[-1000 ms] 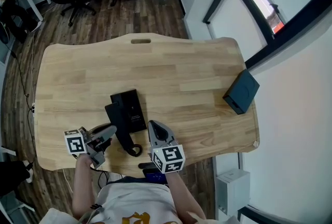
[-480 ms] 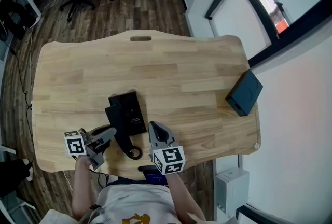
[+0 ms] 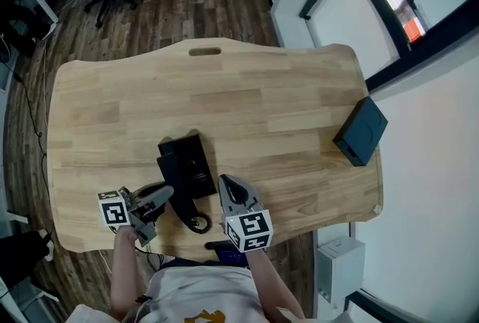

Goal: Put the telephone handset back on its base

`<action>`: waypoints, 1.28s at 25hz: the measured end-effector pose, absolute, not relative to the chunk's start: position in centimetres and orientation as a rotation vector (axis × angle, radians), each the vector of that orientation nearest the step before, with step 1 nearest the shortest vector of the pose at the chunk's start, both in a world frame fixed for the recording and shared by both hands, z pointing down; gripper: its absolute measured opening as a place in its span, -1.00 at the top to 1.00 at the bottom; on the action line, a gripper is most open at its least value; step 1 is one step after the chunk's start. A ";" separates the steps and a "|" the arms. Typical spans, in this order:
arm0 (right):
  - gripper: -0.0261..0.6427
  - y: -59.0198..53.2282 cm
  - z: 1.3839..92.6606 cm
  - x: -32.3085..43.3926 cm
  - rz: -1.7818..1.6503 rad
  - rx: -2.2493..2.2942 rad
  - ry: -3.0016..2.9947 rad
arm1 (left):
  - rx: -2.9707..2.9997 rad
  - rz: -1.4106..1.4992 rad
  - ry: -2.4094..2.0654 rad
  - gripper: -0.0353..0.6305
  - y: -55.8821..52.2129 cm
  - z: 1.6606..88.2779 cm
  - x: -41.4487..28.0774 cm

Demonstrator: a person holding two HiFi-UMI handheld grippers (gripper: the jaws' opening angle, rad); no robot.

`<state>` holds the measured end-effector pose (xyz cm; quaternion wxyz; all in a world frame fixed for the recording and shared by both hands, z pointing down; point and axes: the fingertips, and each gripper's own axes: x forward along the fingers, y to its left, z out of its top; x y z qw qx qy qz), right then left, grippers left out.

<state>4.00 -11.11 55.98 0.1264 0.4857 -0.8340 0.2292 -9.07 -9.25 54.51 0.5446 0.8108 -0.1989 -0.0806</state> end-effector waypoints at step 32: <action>0.90 -13.6 58.8 4.6 0.737 1.375 -2.389 | 1.881 -0.144 -0.513 0.69 -11.5 57.8 -10.0</action>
